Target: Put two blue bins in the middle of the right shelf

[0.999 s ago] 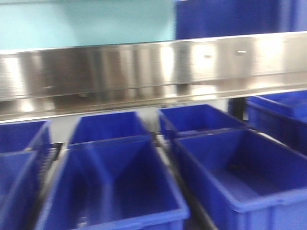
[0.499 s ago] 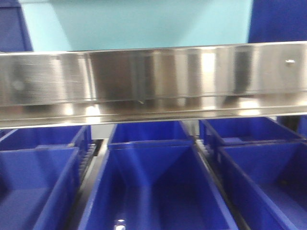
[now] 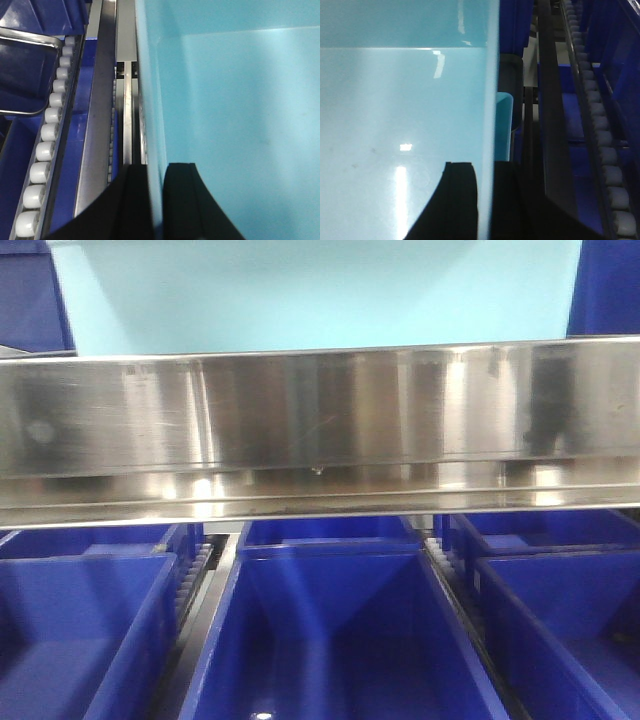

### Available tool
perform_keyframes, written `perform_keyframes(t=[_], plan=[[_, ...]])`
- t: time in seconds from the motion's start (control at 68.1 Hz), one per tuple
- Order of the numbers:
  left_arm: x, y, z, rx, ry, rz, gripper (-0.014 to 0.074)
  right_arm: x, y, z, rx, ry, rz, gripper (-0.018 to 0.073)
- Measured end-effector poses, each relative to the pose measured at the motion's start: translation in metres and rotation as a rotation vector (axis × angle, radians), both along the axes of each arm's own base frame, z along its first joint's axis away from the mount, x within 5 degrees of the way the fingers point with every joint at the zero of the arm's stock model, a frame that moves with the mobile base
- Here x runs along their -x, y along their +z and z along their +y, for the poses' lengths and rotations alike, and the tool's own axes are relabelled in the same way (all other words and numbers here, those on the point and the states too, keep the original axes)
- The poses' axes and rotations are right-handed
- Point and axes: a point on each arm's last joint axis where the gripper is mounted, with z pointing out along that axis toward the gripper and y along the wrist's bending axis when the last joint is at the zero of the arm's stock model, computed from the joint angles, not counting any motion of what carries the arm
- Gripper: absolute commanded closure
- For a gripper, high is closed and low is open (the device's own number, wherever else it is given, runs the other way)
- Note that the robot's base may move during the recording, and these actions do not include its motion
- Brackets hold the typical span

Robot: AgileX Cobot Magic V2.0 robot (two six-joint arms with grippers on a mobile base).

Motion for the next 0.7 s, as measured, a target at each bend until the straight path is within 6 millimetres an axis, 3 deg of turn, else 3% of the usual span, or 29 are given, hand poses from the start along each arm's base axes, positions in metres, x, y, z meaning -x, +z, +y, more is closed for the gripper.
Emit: perform_keyframes(t=[0.705], plan=[[-0.0001, 0.0002, 0.0000, 0.000, 0.000, -0.003, 0.0707, 0.0000, 0.0000, 0.0000, 0.000, 0.000, 0.000, 0.0724]])
